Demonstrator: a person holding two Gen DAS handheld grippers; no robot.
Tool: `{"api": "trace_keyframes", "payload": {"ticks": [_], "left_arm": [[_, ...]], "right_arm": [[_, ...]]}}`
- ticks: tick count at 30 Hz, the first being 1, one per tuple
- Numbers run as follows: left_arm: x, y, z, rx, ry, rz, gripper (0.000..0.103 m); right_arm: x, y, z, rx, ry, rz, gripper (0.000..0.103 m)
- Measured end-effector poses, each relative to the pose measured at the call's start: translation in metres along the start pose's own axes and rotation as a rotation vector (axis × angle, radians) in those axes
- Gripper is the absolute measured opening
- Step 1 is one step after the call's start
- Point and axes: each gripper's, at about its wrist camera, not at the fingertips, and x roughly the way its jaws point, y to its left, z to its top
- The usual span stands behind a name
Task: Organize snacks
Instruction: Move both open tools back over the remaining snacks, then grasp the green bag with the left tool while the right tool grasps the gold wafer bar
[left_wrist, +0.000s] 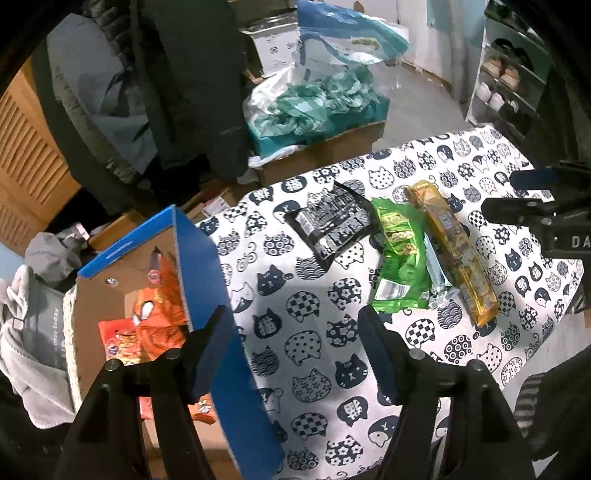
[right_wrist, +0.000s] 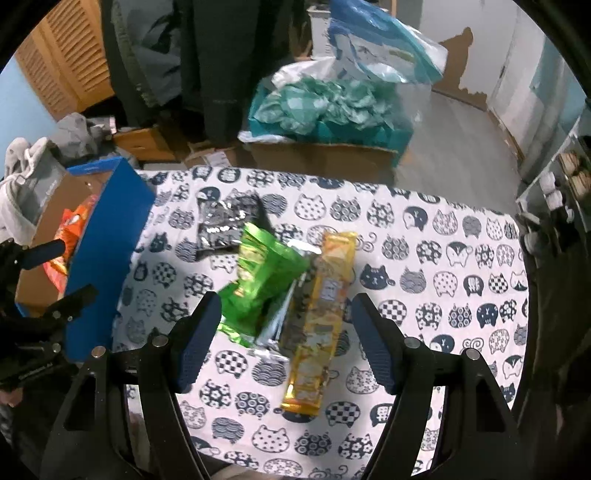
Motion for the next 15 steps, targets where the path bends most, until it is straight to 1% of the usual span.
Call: {"api": "trace_keyframes", "payload": {"ticks": [7, 15], "left_arm": [[0.021, -0.022, 0.006, 0.066, 0.013, -0.001, 0.072], [0.051, -0.040, 0.008, 0.118, 0.054, 0.005, 0.072]], "right_arm": [[0.033, -0.018, -0.015, 0.027, 0.072, -0.025, 0.073], [0.073, -0.030, -0.034, 0.040, 0.157, -0.021, 0.073]]}}
